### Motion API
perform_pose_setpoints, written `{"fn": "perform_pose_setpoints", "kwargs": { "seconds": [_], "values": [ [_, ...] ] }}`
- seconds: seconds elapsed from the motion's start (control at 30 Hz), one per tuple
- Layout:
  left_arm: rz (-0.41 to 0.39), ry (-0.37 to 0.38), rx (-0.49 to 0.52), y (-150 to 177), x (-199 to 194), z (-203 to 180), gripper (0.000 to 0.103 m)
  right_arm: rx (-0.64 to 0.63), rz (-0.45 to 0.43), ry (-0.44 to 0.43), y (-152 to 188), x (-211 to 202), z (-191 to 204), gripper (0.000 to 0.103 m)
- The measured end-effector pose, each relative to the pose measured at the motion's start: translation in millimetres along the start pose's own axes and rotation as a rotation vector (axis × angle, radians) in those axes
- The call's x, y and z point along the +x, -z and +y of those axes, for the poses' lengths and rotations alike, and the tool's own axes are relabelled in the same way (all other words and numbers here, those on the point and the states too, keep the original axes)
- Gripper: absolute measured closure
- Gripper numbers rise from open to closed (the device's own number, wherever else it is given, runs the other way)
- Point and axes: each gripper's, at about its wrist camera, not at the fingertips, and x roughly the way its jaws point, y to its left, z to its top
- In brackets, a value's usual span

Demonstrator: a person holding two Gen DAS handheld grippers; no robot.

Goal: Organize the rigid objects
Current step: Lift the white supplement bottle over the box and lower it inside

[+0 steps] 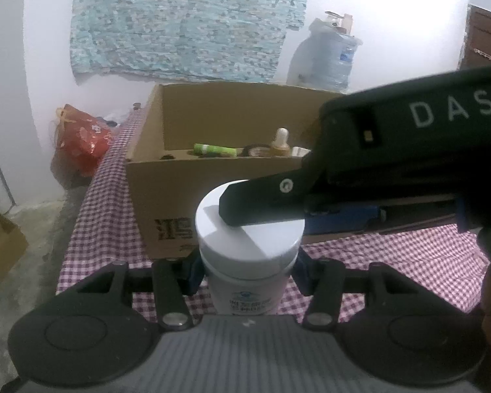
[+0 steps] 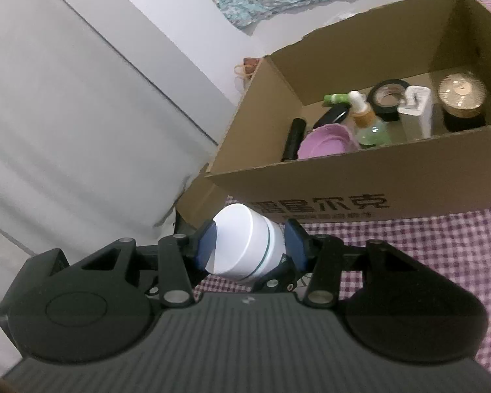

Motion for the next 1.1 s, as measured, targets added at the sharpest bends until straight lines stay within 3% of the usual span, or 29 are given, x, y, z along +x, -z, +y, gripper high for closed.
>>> {"fn": "perform_pose_setpoints", "kwargs": {
  "seconds": [0.63, 0.93, 1.1],
  "values": [
    [-0.008, 0.103, 0.12, 11, 8, -41, 0.049, 0.02, -0.073, 0.061, 24, -44, -29, 0.052],
    [0.01, 0.085, 0.168, 12, 18, -51, 0.049, 0.036, -0.064, 0.042, 27, -41, -44, 0.052],
    [-0.034, 0.054, 0.205, -3, -6, -56, 0.049, 0.015, -0.085, -0.013, 14, -46, -37, 0.052]
  ]
}}
